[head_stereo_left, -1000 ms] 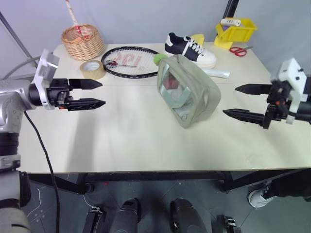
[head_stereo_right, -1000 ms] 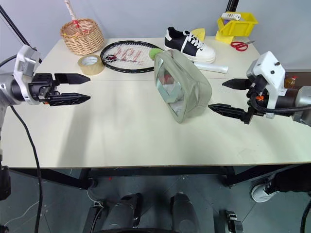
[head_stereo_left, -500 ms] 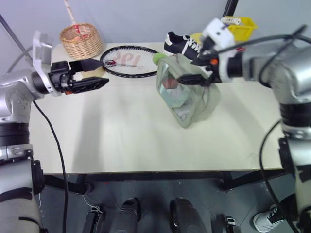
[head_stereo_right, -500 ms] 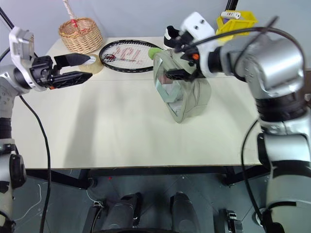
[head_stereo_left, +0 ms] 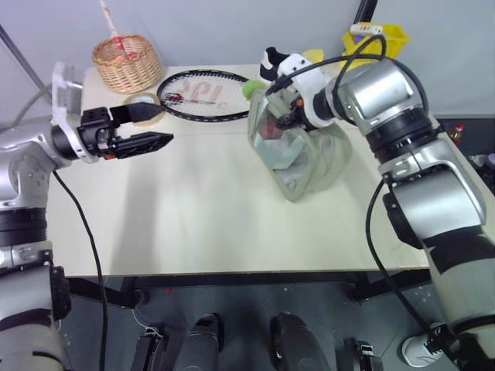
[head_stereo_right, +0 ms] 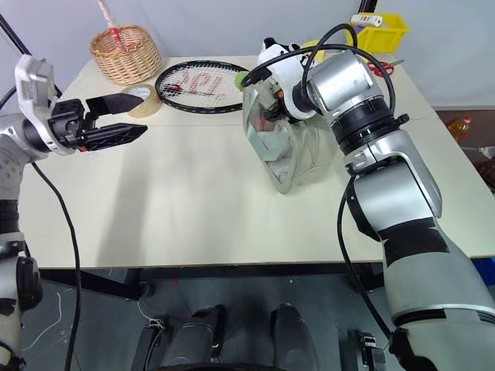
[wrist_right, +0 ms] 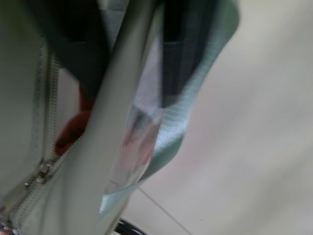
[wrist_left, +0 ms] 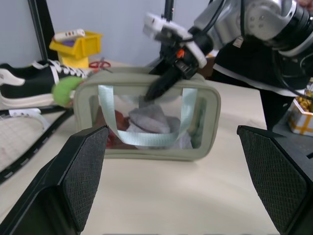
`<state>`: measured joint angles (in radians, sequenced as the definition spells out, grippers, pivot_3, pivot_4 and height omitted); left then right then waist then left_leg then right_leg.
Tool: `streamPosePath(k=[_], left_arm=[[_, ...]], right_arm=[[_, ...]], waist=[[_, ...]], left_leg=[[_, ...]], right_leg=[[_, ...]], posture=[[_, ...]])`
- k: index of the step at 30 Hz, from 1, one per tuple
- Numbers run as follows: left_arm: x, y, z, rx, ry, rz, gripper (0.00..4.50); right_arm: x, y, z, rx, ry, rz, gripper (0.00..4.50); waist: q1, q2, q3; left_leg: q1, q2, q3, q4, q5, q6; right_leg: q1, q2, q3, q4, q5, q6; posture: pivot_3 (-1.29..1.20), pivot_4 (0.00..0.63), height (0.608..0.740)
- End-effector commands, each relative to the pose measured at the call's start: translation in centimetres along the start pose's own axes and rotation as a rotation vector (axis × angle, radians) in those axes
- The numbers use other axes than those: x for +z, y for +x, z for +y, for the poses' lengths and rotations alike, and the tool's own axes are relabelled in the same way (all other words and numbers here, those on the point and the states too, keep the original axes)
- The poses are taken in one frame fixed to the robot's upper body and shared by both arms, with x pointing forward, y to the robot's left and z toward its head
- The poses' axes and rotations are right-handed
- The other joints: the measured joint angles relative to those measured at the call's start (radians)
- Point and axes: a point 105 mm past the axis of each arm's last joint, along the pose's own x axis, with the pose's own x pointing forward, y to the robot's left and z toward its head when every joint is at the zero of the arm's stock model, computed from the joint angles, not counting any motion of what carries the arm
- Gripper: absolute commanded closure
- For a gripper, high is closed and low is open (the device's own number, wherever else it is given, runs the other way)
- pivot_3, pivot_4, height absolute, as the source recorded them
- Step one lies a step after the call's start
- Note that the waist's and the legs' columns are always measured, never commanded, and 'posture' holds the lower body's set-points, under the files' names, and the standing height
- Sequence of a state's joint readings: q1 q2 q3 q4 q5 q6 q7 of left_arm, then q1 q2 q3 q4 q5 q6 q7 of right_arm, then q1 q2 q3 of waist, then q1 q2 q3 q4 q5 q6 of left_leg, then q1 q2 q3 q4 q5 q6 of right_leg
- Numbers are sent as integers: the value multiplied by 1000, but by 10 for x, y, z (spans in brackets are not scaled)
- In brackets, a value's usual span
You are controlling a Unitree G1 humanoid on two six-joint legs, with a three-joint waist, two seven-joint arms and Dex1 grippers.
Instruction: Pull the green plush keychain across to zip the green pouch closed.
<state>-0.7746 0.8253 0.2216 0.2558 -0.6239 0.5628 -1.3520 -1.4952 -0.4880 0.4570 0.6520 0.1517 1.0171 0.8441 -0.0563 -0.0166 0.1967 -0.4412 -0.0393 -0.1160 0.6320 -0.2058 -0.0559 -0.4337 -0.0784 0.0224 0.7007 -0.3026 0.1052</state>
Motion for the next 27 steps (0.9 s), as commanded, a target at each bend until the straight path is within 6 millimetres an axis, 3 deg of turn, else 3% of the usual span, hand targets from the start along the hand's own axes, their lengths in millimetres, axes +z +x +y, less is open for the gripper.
streamPosePath(k=[1,3,5,16,27], left_arm=[[-2,-5,-8,-7,43,47,0],[-16,-5,-11,-13,52,102,0],[-17,-5,-11,-19,46,95,0],[-11,-2,-13,-71,43,88,0],[-12,-3,-17,-104,38,111,0]], right_arm=[[35,-30,27,114,-180,-156,4443],[30,-39,50,222,-323,-195,4443],[21,-46,66,294,-413,-214,4443],[-9,-68,117,567,-781,-319,4443],[-15,-45,121,531,-868,-254,4443]], waist=[[-8,0,0],[-12,0,0],[-13,0,0],[-12,0,0],[-12,0,0]], left_leg=[[-1,0,0,0,0,0],[-1,0,0,0,0,0],[-1,0,0,0,0,0],[-1,0,-1,3,0,0],[-1,1,-1,4,0,0]], right_leg=[[-1,0,0,1,0,0],[-1,0,0,1,0,0],[-1,0,0,0,0,0],[1,0,-1,2,0,0],[1,0,-1,2,0,0]], posture=[[0,150,695],[0,150,695],[0,150,695],[0,150,695],[0,150,695]])
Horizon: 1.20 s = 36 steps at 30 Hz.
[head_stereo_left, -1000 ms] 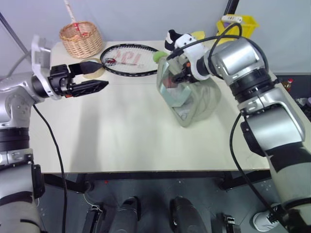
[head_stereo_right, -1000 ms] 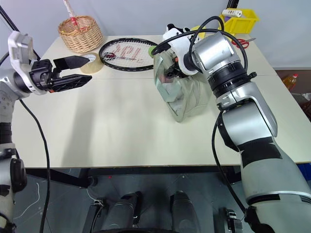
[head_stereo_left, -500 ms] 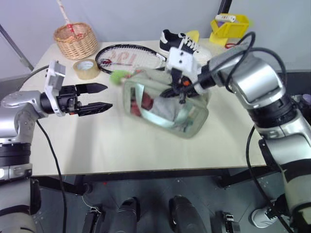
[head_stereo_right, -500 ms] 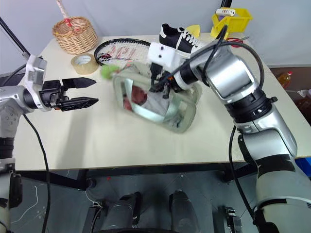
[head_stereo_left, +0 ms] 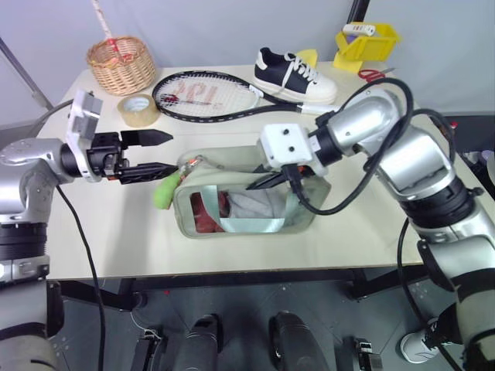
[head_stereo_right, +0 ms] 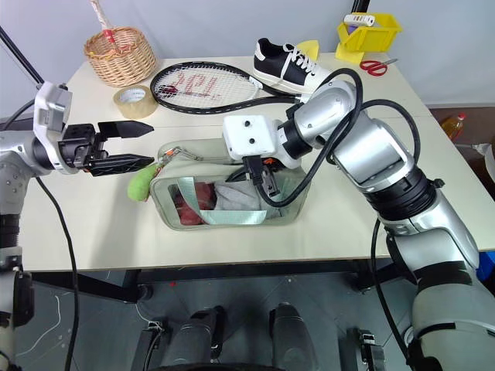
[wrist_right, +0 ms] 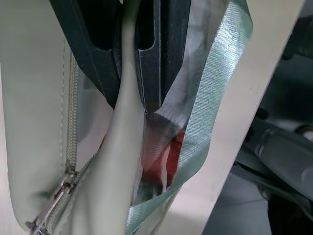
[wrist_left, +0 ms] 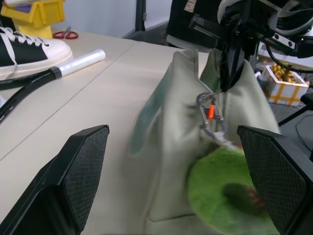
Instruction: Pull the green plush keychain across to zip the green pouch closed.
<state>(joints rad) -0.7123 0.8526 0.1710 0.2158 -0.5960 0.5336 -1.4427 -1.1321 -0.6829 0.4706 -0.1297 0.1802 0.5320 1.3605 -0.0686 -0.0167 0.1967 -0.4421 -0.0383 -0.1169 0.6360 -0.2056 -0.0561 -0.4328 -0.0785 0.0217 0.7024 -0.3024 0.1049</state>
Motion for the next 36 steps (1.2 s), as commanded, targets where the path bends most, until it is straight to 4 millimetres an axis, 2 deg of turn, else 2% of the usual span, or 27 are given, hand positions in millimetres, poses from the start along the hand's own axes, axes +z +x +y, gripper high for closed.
streamPosePath(k=[1,4,6,9,14,19,22,23,28,36], left_arm=[[8,-3,-2,-9,39,12,0],[8,-3,-5,-17,35,16,0],[7,-3,-6,-23,33,22,0],[8,-3,-7,-29,35,25,0],[10,-4,-7,-36,38,31,0],[7,-4,-9,-55,27,49,0],[0,-6,-10,-73,15,105,0],[-2,-6,-11,-77,12,118,0],[-14,-12,-16,-110,12,208,0],[-22,-19,-30,-154,0,278,0]], right_arm=[[0,1,-9,-52,-22,54,4116],[1,1,-3,-37,10,46,3053],[3,-3,-4,-60,36,42,1899],[7,-21,-9,-119,104,28,476],[5,-66,-6,-210,167,58,476],[-19,-78,15,-222,220,132,476],[-35,-68,25,-210,244,162,1314],[-38,-66,27,-206,249,164,1743],[-43,-59,29,-216,273,165,4349],[-46,-55,26,-250,333,161,4441]], waist=[[0,0,0],[1,0,0],[1,0,0],[3,0,0],[14,0,0],[22,-1,0],[21,0,0],[20,0,0],[22,0,0],[23,0,0]], left_leg=[[0,0,0,0,0,0],[0,0,0,0,0,0],[0,0,0,0,0,0],[0,1,0,1,0,0],[0,0,-1,1,0,0],[1,0,0,1,0,0],[3,0,0,2,0,1],[3,0,0,2,0,1],[3,1,0,2,0,1],[2,1,0,2,0,1]], right_leg=[[0,0,0,0,0,0],[0,0,0,0,0,0],[0,0,0,0,0,0],[1,-1,0,0,0,0],[1,-1,0,0,0,0],[3,-1,-1,-1,0,0],[4,0,-1,-1,0,0],[4,0,-1,-1,0,0],[4,0,0,-1,0,0],[4,-1,0,-1,0,0]], posture=[[0,150,695],[0,150,695],[0,150,695],[0,150,695],[0,150,695],[0,150,695],[0,150,695],[0,150,695],[0,150,695],[0,150,695]])
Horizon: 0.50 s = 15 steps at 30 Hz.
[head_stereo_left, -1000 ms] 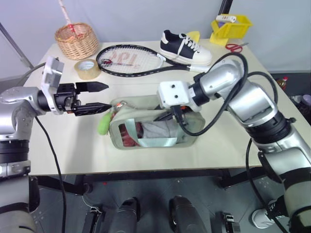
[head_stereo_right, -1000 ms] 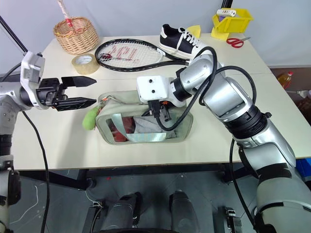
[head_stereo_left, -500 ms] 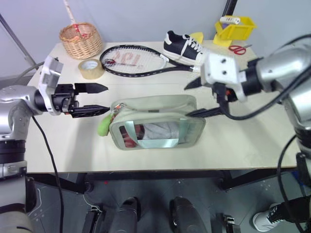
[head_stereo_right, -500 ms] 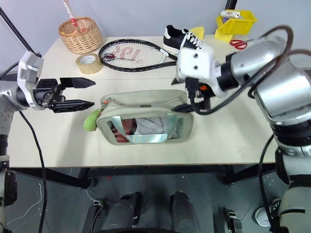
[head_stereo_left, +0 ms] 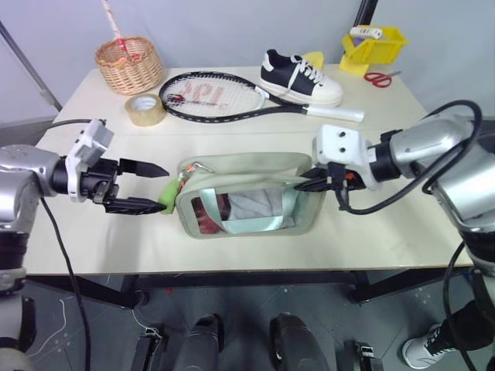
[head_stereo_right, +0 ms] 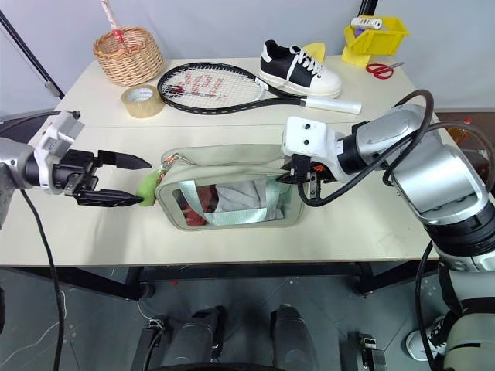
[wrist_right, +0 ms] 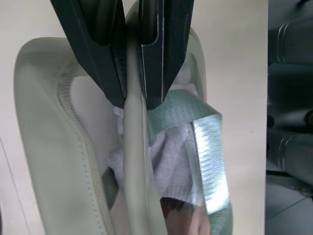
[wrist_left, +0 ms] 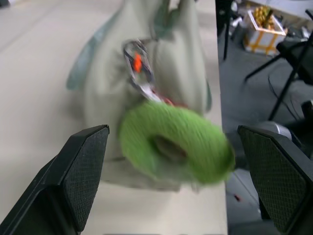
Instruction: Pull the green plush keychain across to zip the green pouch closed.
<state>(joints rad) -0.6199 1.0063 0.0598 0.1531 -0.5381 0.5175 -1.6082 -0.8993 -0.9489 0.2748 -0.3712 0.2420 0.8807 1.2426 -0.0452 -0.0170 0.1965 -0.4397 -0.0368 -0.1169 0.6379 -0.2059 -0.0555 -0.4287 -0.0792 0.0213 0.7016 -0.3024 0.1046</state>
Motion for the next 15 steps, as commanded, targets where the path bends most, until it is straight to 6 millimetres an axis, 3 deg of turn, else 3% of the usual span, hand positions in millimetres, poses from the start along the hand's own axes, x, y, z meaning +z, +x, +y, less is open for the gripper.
streamPosePath(k=[1,4,6,9,14,15], left_arm=[[5,-4,-6,-6,36,17,0],[-3,-1,-9,-14,23,42,0],[-9,2,-7,-2,14,59,557],[-10,6,-3,13,7,42,1837],[-6,3,-2,12,20,37,4400],[-4,1,0,21,25,34,4469]], right_arm=[[7,-1,-1,-25,-11,-16,4441],[7,-1,-3,-31,-2,-16,4441],[7,-1,-4,-39,4,-16,4500],[8,-2,-5,-43,11,-19,4500],[9,-2,-5,-45,18,-21,4500],[9,-2,-5,-45,19,-22,4500]], waist=[[0,0,0],[-1,0,0],[0,0,0],[0,0,0],[-1,0,0],[-1,0,0]], left_leg=[[0,0,0,0,0,0],[0,0,0,0,0,0],[0,0,0,0,0,0],[0,0,0,0,0,0],[0,0,0,0,0,0],[0,0,0,0,0,0]], right_leg=[[0,0,0,0,0,0],[0,0,0,0,0,0],[0,0,0,0,0,0],[0,0,0,0,0,0],[0,0,0,0,0,0],[0,0,0,0,0,0]], posture=[[0,150,695],[0,150,695],[0,150,695],[0,150,695],[0,150,695],[0,150,695]])
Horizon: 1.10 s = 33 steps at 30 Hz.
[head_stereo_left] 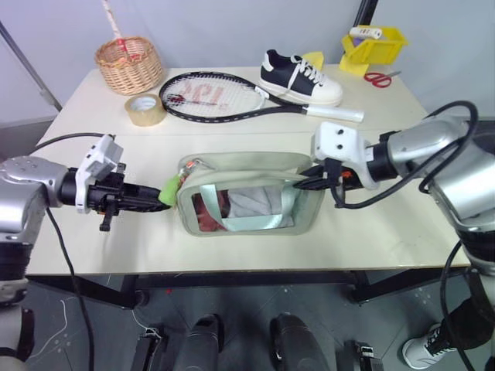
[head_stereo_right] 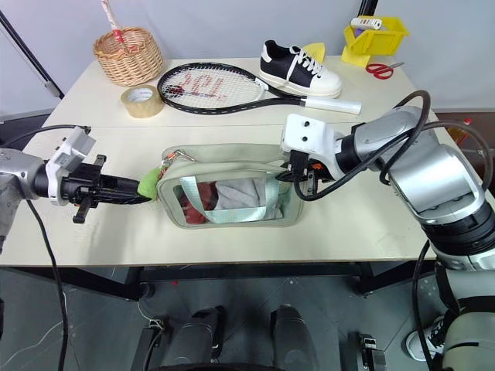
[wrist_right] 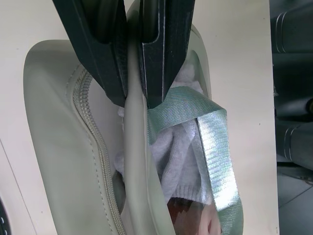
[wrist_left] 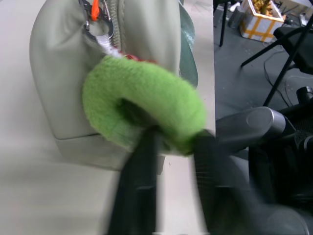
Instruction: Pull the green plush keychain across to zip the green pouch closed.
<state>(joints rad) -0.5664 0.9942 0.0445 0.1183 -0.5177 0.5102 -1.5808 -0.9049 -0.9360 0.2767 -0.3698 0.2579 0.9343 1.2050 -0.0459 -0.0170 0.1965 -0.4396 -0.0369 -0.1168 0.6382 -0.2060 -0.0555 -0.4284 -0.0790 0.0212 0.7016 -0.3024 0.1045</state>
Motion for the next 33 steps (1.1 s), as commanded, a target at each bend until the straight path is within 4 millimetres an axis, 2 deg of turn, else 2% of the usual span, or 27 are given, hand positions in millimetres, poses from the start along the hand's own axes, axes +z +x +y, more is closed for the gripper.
streamPosePath(k=[1,5,8,12,15,17,20,23,26,27,29,33], left_arm=[[16,-11,5,32,60,-16,4469],[53,-22,13,70,114,-172,4469],[78,-16,11,16,140,-283,4469],[84,4,14,-18,161,-298,4469],[78,32,19,-52,166,-267,4469],[78,40,27,-23,159,-256,4469],[81,48,38,18,115,-256,3573],[81,46,38,29,134,-242,2050],[84,37,38,44,151,-242,447],[85,32,35,39,156,-244,46],[85,26,30,20,163,-242,46],[70,3,24,50,151,-175,46]], right_arm=[[10,-4,-3,-24,-29,-22,4500],[10,-4,-3,-23,-28,-25,4500],[11,-3,-2,-21,-26,-31,4500],[11,-2,-2,-21,-28,-34,4500],[11,-2,-1,-23,-32,-32,4500],[11,-3,-1,-26,-33,-30,4500],[11,-4,-1,-32,-29,-31,4500],[11,-5,0,-34,-26,-30,4500],[10,-6,1,-40,-20,-31,4500],[9,-6,1,-41,-19,-30,4500],[9,-6,1,-42,-17,-30,4500],[8,-7,2,-43,-14,-32,4500]], waist=[[0,0,0],[1,0,0],[1,0,0],[1,0,0],[2,0,0],[2,0,0],[1,0,0],[-1,0,0],[0,0,0],[0,0,0],[0,0,0],[-1,0,0]], left_leg=[[0,0,0,0,0,0],[0,0,0,1,0,0],[-1,0,0,3,0,0],[-1,-1,0,5,-1,1],[-1,-1,0,6,-1,1],[-1,-1,0,7,-1,1],[-2,-2,-1,7,-1,1],[-2,-2,0,7,-1,2],[-2,-2,0,7,-1,2],[-2,-2,0,8,-1,2],[-2,-1,0,8,-1,2],[-2,-1,0,7,-1,2]], right_leg=[[0,0,0,0,0,0],[0,0,-1,0,0,0],[0,0,-1,0,0,0],[1,0,-1,0,0,0],[2,0,-1,1,0,0],[2,0,-1,1,0,1],[2,1,-1,1,1,1],[2,1,-1,1,1,1],[2,1,-1,1,1,1],[2,1,-1,1,1,1],[2,0,-1,1,1,1],[2,0,0,1,1,1]], posture=[[0,150,695],[0,150,695],[0,150,695],[0,150,695],[0,150,695],[0,150,695],[0,150,695],[0,150,695],[0,150,695],[0,150,695],[0,150,695],[0,150,695]])
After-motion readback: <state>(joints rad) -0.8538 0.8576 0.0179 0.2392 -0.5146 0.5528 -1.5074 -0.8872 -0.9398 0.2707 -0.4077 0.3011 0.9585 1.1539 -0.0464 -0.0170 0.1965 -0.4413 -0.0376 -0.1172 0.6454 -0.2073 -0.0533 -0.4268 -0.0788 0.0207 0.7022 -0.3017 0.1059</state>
